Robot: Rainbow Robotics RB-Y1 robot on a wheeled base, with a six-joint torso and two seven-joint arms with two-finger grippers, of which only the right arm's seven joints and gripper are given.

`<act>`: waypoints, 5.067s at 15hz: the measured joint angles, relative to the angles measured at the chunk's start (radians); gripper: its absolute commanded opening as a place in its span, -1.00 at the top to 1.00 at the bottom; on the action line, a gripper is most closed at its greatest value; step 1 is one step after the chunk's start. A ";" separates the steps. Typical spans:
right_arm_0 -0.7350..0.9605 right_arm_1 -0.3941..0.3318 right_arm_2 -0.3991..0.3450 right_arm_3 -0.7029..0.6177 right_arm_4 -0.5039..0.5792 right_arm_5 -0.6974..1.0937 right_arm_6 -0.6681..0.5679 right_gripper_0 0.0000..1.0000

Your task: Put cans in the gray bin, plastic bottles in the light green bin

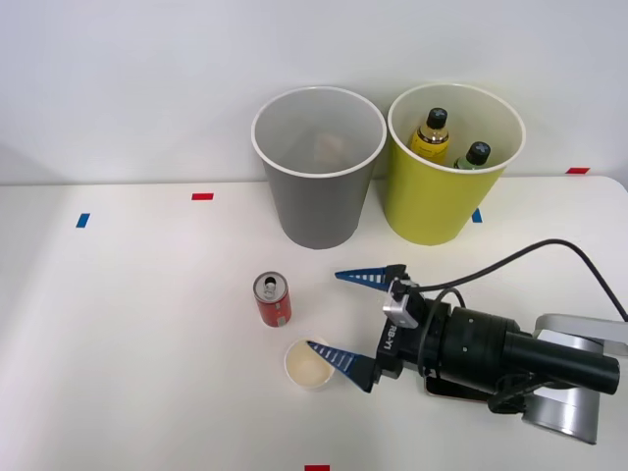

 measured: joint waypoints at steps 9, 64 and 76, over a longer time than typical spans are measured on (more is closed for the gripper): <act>-0.096 0.073 0.000 -0.063 -0.073 0.207 -0.046 -1.00; -0.222 0.298 0.027 0.143 -0.154 0.473 -0.103 -1.00; -0.231 0.302 0.027 0.146 -0.173 0.496 -0.108 1.00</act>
